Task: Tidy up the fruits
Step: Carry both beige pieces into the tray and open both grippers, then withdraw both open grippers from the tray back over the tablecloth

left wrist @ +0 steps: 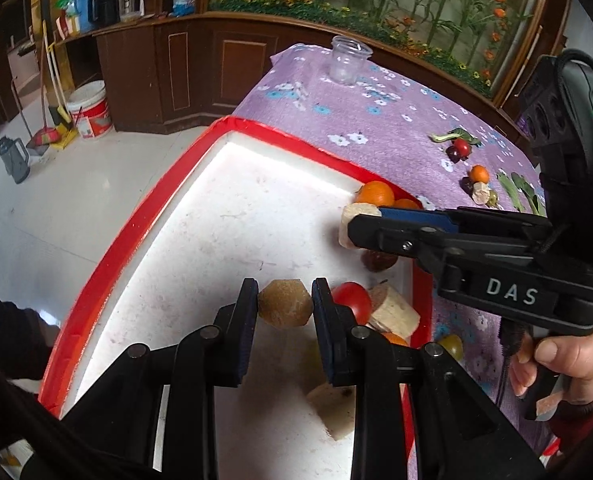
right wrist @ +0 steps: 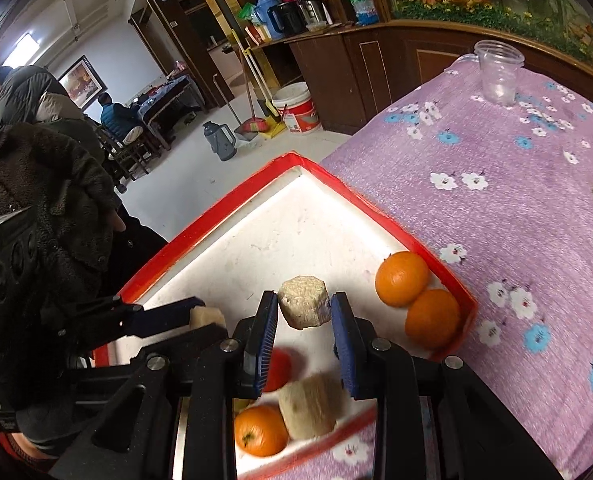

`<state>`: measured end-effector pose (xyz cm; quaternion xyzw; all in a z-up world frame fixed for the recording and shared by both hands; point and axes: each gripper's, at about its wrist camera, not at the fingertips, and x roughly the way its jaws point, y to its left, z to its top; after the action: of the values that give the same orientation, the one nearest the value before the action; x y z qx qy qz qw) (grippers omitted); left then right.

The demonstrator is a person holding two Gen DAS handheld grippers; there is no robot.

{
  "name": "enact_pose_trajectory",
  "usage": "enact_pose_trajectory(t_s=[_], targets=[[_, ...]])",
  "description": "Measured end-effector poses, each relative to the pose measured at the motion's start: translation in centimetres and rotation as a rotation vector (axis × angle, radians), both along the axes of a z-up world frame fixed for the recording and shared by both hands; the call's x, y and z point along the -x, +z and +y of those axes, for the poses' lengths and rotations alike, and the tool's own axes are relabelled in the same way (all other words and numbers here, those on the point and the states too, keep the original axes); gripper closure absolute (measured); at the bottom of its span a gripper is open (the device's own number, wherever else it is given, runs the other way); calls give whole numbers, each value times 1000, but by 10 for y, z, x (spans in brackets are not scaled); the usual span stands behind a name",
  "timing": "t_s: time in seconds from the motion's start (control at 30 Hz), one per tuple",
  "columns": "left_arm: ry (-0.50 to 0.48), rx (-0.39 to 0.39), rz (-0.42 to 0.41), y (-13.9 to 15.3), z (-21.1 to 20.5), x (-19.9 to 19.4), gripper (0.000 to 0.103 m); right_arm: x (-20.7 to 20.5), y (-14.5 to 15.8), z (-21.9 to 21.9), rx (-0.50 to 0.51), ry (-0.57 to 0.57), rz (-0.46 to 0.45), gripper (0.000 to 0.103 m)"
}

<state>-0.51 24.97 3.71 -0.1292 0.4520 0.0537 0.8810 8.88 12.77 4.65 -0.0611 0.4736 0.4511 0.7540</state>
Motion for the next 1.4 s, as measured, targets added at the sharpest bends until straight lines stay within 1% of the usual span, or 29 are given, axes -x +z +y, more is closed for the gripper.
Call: enact_pose_trajectory(t_s=[0.2, 0.33, 0.4, 0.47, 0.67, 0.7, 0.77, 0.8, 0.83, 1.0, 1.07, 1.1, 1.13, 1.2, 1.3, 1.4], targets=[[7, 4, 20, -7, 2, -2, 78, -6, -12, 10, 22, 3, 3, 75], [9, 1, 42, -13, 2, -4, 78, -6, -16, 14, 39, 9, -12, 75], [7, -3, 41, -13, 1, -5, 78, -8, -17, 14, 34, 8, -13, 75], [8, -2, 42, -13, 1, -5, 78, -7, -18, 15, 39, 6, -17, 72], [4, -11, 53, -16, -2, -3, 76, -6, -15, 11, 31, -4, -23, 72], [4, -14, 57, -17, -2, -3, 74, -5, -14, 11, 30, -5, -24, 72], [6, -18, 56, -17, -3, -2, 66, -4, -11, 8, 27, -6, -27, 69], [11, -23, 55, -17, -4, -1, 59, -3, -10, 7, 26, -9, -30, 68], [15, -28, 53, -16, -4, -1, 55, -2, -8, 5, 20, -11, -31, 67], [21, -53, 48, -12, -8, 3, 54, 4, 7, -10, -4, -25, -47, 66], [22, -65, 45, -10, -11, 5, 54, 8, 14, -17, -17, -32, -55, 56], [20, -70, 44, -9, -13, 6, 53, 9, 18, -21, -24, -36, -61, 54], [18, -77, 43, -8, -15, 7, 49, 12, 21, -26, -29, -39, -68, 53], [13, -89, 35, -5, -21, 11, 46, 16, 27, -34, -34, -48, -78, 53], [0, -99, 25, 0, -28, 14, 43, 22, 34, -52, -50, -67, -83, 48], [-11, -118, 15, 5, -38, 16, 43, 26, 36, -68, -56, -85, -89, 47]])
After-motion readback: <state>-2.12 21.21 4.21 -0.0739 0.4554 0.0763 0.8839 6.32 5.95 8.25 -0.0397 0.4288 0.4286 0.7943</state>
